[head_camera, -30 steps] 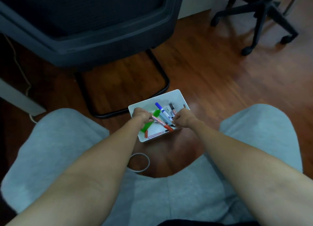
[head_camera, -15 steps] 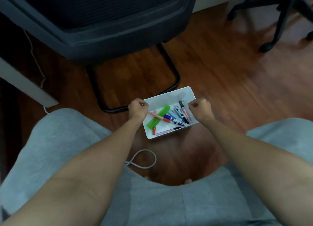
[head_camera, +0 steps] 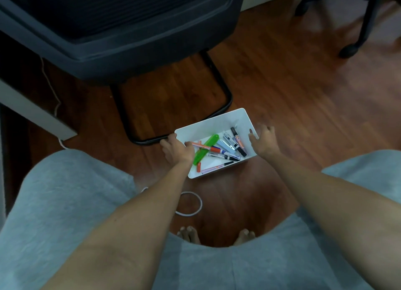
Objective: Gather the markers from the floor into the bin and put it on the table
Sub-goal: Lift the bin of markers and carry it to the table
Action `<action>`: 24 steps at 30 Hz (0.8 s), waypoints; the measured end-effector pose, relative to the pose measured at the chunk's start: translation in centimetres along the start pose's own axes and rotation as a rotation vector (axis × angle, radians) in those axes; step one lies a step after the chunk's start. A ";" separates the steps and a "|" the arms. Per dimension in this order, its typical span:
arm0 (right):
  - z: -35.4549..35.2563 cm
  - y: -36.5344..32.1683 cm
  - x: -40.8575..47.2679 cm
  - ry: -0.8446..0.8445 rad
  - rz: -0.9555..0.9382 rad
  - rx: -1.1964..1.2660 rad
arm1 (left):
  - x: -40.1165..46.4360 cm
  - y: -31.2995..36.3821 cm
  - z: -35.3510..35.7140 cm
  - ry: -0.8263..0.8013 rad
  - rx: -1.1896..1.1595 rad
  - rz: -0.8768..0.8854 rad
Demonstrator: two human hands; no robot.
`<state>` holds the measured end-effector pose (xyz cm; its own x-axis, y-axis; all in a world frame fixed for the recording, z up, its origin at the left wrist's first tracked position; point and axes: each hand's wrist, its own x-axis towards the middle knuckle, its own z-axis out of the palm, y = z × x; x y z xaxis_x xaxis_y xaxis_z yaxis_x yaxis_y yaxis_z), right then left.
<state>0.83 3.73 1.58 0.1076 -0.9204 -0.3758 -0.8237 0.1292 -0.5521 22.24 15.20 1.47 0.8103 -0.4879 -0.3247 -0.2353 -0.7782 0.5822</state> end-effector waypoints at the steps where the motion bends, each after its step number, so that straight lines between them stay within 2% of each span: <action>1: 0.2 0.1 -0.1 -0.022 0.025 0.002 | 0.0 -0.2 0.1 -0.041 -0.052 -0.044; 5: 1.1 0.1 -0.6 -0.073 0.096 0.005 | 0.0 -1.0 0.4 -0.220 -0.127 -0.171; 15: -0.6 0.4 0.3 -0.057 0.251 0.058 | 0.4 -0.5 -0.4 -0.255 -0.151 -0.164; 24: -8.9 -3.5 -3.0 -0.100 0.223 0.133 | -2.3 5.5 -6.3 -0.315 -0.083 -0.073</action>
<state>-1.51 2.77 11.26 -0.0085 -0.8238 -0.5668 -0.7538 0.3777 -0.5377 22.46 14.56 10.15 0.6146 -0.5403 -0.5747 -0.1279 -0.7872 0.6033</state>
